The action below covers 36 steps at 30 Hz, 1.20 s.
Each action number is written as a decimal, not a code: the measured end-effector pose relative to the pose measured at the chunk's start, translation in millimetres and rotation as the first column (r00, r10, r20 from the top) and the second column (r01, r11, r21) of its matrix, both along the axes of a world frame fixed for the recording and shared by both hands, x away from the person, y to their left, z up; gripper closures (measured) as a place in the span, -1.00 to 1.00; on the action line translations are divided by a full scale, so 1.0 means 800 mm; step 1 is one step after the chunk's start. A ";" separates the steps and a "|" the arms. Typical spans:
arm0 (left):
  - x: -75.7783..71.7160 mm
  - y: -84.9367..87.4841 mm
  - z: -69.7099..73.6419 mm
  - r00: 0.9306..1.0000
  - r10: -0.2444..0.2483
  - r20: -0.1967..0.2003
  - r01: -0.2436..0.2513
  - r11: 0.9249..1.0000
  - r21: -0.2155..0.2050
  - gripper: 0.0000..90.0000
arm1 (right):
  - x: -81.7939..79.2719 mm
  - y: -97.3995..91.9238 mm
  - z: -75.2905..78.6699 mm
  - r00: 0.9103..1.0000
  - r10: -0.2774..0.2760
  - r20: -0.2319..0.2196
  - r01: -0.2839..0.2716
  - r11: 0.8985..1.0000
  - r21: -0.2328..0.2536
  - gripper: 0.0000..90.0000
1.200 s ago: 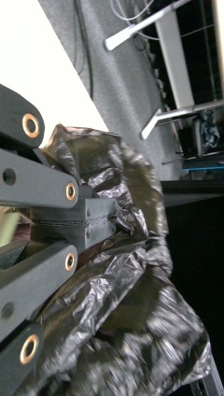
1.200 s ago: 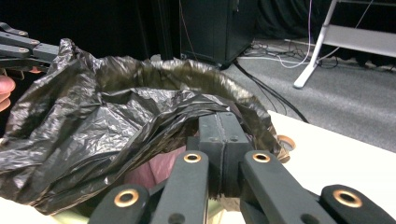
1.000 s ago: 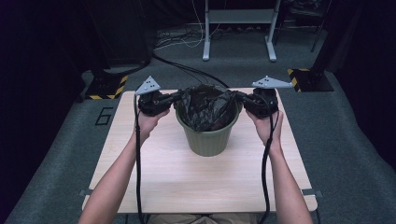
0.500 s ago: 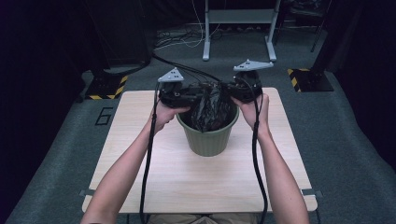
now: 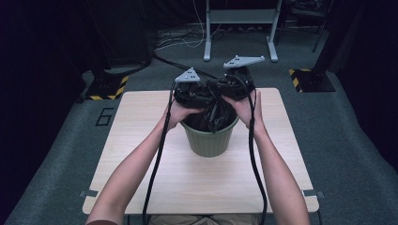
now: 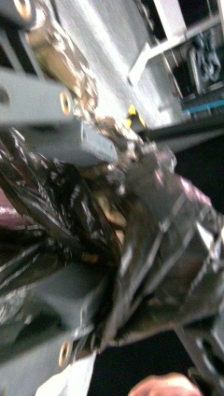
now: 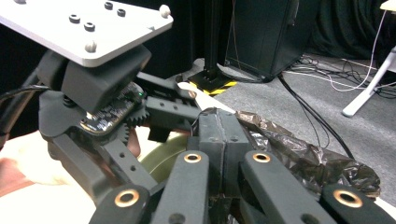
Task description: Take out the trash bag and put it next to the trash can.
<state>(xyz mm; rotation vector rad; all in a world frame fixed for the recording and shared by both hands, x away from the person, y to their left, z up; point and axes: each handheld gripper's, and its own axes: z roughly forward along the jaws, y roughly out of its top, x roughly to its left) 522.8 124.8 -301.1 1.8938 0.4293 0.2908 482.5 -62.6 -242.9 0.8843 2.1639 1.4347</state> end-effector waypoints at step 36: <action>0.005 0.017 0.052 1.000 0.006 -0.017 -0.007 0.999 -0.051 0.19 | 0.042 -0.014 -0.066 0.994 -0.078 -0.074 0.084 0.993 0.085 0.96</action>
